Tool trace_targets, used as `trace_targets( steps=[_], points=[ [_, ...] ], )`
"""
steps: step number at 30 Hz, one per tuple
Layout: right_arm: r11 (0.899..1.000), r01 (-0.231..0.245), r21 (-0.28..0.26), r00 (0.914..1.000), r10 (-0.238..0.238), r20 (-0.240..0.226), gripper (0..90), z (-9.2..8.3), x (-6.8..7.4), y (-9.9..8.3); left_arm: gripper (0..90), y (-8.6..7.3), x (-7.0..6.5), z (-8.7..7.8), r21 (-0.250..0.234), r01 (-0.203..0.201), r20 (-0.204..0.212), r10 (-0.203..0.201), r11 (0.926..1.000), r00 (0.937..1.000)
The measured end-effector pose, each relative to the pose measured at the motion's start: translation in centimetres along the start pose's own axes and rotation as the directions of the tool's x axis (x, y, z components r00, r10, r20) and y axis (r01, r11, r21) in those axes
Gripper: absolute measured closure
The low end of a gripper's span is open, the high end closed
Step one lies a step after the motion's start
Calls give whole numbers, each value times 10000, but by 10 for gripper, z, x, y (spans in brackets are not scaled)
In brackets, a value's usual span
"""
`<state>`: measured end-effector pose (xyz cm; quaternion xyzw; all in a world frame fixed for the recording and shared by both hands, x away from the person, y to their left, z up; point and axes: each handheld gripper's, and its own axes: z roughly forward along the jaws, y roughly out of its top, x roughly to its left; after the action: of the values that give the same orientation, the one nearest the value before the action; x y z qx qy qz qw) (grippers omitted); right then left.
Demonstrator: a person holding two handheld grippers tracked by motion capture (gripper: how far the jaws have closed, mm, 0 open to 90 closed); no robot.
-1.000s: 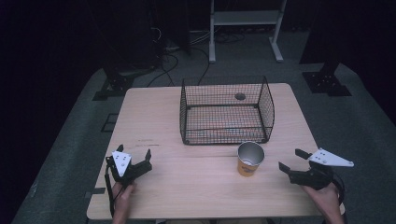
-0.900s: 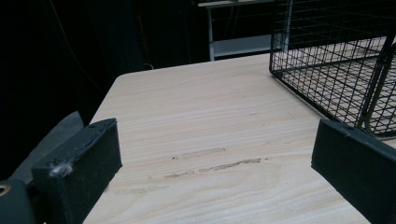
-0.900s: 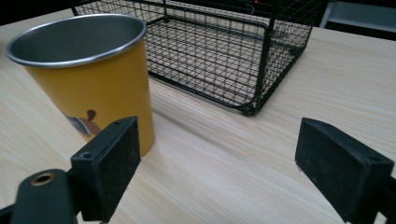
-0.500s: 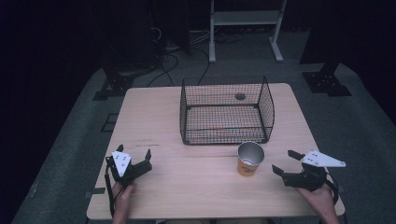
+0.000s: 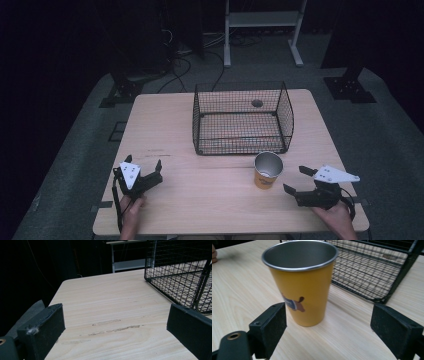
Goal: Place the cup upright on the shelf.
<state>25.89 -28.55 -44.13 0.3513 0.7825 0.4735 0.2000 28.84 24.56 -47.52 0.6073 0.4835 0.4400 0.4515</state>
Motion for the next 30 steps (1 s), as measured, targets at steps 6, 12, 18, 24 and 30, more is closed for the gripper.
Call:
trace_targets(
  steps=[6,12,18,24,30],
  points=[
    [10000,74,48,9999,-73,-125,107,5,8,4,8,0,0,0,-23,-20,6,20,10000,10000],
    [9997,236,33,9991,-235,-352,101,11,14,9,8,0,0,0,-17,-22,5,22,10000,10000],
    [9994,295,154,9992,-290,-290,63,19,17,13,8,0,0,0,-23,-33,-2,33,10000,10000],
    [9991,353,219,9985,-343,-438,30,30,20,19,8,0,0,0,-32,-27,4,27,10000,10000],
    [9988,406,260,9982,-394,-447,25,38,21,24,8,0,0,0,-39,-37,7,37,10000,10000]
  ],
)
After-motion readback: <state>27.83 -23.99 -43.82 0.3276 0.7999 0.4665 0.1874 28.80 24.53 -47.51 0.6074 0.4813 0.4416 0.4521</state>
